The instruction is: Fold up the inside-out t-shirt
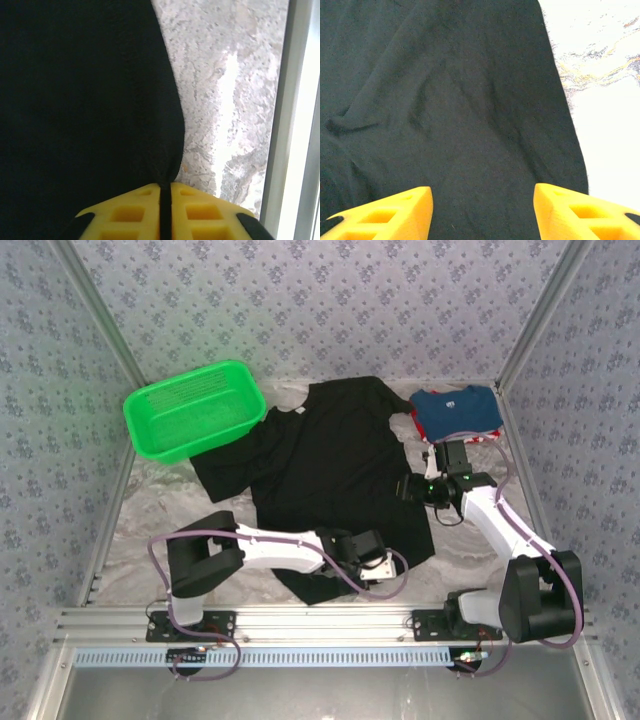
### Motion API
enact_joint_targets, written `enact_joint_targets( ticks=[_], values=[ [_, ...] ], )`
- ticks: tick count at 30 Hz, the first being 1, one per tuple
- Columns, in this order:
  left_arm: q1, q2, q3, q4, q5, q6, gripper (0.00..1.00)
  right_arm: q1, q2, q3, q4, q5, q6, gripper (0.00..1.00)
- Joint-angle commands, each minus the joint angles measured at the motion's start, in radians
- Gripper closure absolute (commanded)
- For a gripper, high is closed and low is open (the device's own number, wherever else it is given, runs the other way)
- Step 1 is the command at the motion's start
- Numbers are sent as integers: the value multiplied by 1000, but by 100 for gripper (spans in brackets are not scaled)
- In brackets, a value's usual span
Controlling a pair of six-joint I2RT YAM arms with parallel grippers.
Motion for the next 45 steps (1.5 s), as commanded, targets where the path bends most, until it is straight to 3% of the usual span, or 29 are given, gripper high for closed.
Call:
enact_joint_targets(
  ticks=[1,13,21,31,35,45],
  values=[
    [41,25,4,-29,-9,-11,95,-6,-16,-16,6,-15,1,42],
    [215,-103,-27,63,263,-138,97,-4,-37,-12,-11,-10,-7,42],
    [373,-160,-80,184,460,-314,99,15,-63,-22,-39,-18,-3,42],
    [506,-210,-131,289,532,-496,100,123,-142,-38,-73,-60,-15,43],
    [537,-202,-148,290,532,-522,99,226,-167,-95,-14,-130,-5,46],
    [599,-286,-182,328,475,-608,100,450,-109,-152,122,-81,-19,51]
  ],
)
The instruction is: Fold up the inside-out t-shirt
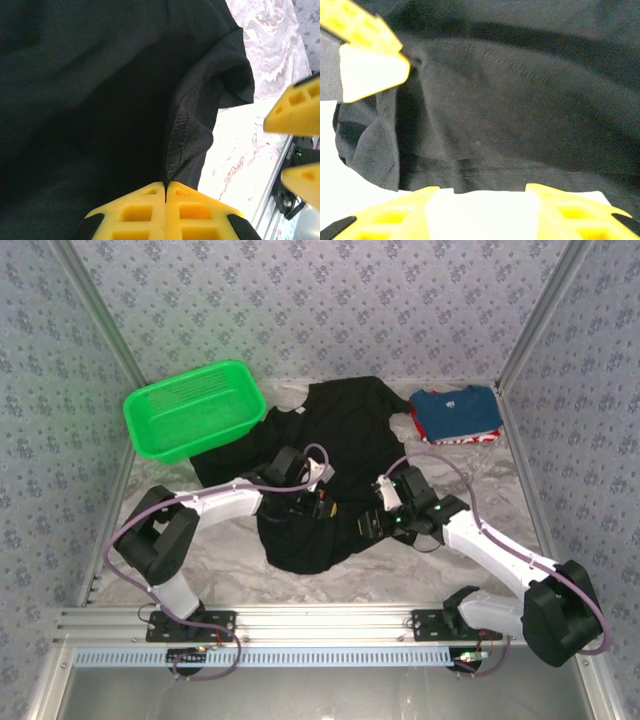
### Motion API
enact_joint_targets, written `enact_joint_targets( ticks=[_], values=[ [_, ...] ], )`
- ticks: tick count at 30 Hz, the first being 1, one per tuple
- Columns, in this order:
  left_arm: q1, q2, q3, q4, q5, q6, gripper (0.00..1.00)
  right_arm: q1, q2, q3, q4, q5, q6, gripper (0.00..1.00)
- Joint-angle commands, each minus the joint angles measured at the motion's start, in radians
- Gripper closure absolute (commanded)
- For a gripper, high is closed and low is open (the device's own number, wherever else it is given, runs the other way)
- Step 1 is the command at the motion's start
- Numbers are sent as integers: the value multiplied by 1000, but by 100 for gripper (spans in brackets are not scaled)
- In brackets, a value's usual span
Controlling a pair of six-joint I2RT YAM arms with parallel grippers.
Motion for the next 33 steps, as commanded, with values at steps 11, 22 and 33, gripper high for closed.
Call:
enact_joint_targets(
  ticks=[11,22,33],
  values=[
    [-1,-308,10,22,-143,-86,100,221,-59,-134,330,224,-174,52],
    [1,-353,143,-97,-156,-22,100,331,179,-237,879,565,-254,57],
    [12,-386,291,-131,-133,-15,100,320,522,-98,1113,763,-412,63]
  ],
)
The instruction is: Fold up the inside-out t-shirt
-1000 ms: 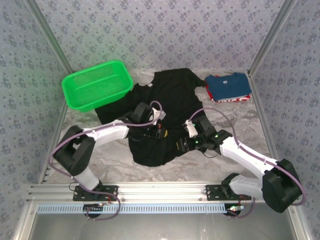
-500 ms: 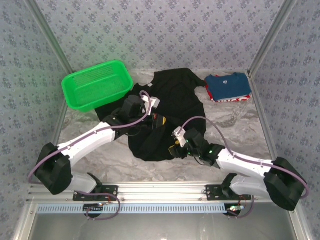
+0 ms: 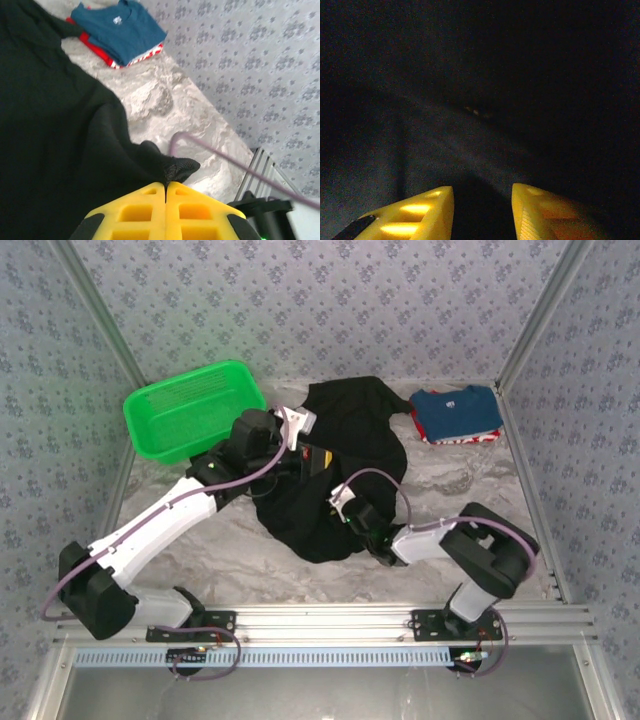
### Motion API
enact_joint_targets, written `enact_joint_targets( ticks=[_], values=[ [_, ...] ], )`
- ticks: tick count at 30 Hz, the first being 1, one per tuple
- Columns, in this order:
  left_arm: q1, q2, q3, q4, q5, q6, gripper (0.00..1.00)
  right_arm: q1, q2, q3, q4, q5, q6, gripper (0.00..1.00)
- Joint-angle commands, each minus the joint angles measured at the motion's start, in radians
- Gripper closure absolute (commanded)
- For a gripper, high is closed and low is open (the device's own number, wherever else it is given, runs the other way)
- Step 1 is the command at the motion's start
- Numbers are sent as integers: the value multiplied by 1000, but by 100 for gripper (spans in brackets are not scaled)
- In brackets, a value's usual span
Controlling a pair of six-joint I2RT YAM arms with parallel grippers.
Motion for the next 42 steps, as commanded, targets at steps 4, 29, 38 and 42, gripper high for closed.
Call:
enact_joint_targets(
  ticks=[4,29,38,42],
  values=[
    [8,-10,111,-3,31,11,100,1,105,108,85,130,-91,64],
    [-13,77,295,98,77,48,100,-46,247,400,-188,106,47,64],
    [-14,121,360,-27,-85,120,100,30,190,373,-196,163,2,58],
    [-16,134,378,-40,-41,116,100,46,213,389,-209,107,-14,53]
  ],
)
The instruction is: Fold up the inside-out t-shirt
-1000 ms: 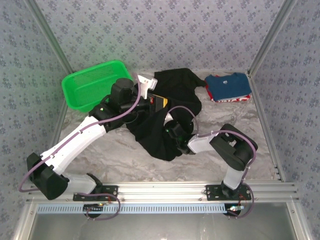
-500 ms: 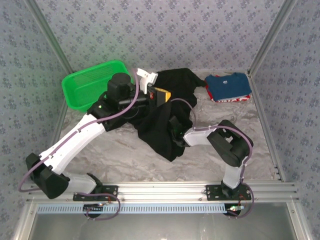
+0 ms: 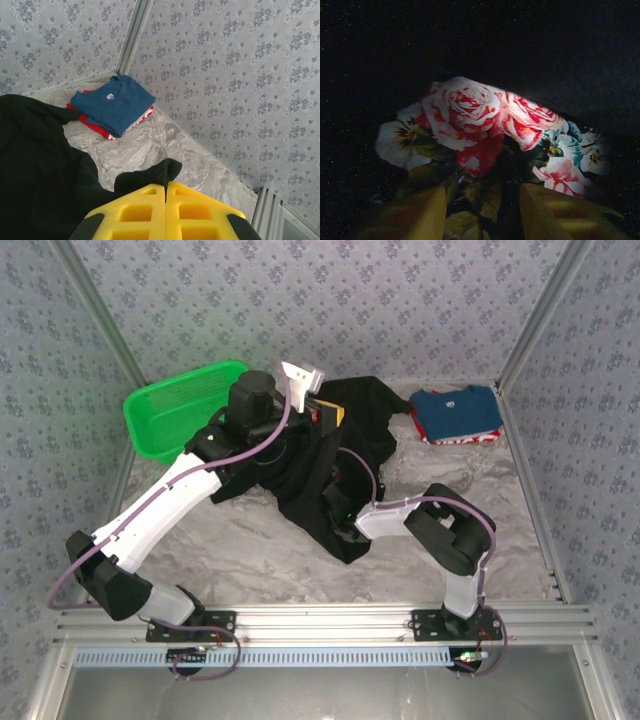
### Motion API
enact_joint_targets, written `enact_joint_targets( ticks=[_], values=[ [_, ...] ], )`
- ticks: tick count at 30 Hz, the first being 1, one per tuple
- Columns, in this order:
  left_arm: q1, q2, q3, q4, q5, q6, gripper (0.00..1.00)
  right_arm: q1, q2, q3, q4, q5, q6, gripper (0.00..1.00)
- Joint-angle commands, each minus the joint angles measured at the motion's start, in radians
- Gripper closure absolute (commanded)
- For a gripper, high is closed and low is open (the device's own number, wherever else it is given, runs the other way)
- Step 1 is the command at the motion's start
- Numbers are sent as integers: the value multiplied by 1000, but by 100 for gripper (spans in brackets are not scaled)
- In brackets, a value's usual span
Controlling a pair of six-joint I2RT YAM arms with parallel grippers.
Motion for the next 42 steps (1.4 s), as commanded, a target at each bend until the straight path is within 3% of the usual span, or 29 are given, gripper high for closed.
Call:
enact_joint_targets(
  ticks=[1,11,21,28,35,42],
  values=[
    [-6,2,49,-4,18,24,100,6,11,32,-39,-33,-11,53],
    [-11,-97,49,77,256,-44,100,-110,138,197,-91,-90,36,49],
    [-44,-87,132,123,308,-70,100,-168,222,375,-237,-58,136,37],
    [-40,-159,113,-3,194,64,100,-241,139,311,-207,-216,122,36],
    [-33,-195,33,7,187,85,100,-289,138,333,-299,-179,148,34],
    [-31,-184,153,-3,178,90,100,-286,240,446,-446,-118,224,25]
  ],
)
